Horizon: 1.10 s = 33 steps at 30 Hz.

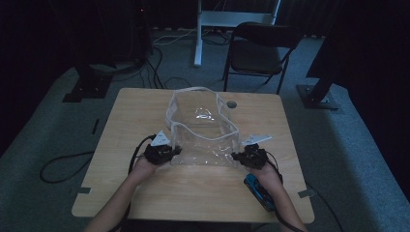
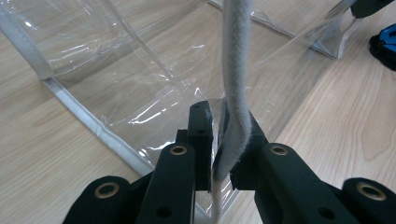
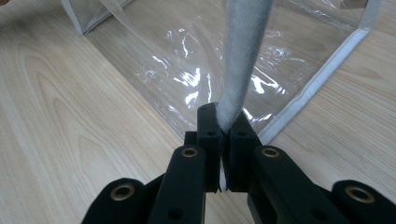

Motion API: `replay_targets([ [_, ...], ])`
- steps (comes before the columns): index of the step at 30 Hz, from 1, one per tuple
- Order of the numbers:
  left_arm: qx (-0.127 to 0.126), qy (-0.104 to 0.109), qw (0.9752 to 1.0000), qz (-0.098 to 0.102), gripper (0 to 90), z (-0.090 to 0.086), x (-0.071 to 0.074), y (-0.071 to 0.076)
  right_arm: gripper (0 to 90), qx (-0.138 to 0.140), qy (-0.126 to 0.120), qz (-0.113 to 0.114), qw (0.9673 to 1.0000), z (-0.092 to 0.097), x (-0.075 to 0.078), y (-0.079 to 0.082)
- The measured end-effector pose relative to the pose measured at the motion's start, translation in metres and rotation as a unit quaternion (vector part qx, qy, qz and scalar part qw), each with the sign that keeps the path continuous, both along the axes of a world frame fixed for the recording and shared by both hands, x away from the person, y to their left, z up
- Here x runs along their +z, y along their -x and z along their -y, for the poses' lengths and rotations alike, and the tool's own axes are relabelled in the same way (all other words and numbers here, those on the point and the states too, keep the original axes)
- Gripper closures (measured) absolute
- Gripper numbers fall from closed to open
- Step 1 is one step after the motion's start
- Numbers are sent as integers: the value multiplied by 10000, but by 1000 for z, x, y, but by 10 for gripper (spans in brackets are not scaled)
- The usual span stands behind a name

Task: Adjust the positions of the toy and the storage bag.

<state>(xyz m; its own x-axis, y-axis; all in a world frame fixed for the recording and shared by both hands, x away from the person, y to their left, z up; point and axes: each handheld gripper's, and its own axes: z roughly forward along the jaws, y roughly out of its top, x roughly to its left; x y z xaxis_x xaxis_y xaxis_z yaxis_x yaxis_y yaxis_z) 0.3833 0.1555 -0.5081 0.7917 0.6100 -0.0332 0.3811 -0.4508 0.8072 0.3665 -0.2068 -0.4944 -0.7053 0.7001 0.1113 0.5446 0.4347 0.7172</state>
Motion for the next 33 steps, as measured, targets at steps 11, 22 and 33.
replay_targets([
  [11,-310,2,9995,-52,817,34,0,-2,866,-384,-32,16,9993,34,-1,7],
  [22,-556,-37,9984,-50,816,64,1,-2,865,-654,-118,-3,9978,66,-2,18],
  [33,-754,-19,9971,-100,828,89,1,-2,864,-961,-169,-17,9952,91,-3,26],
])
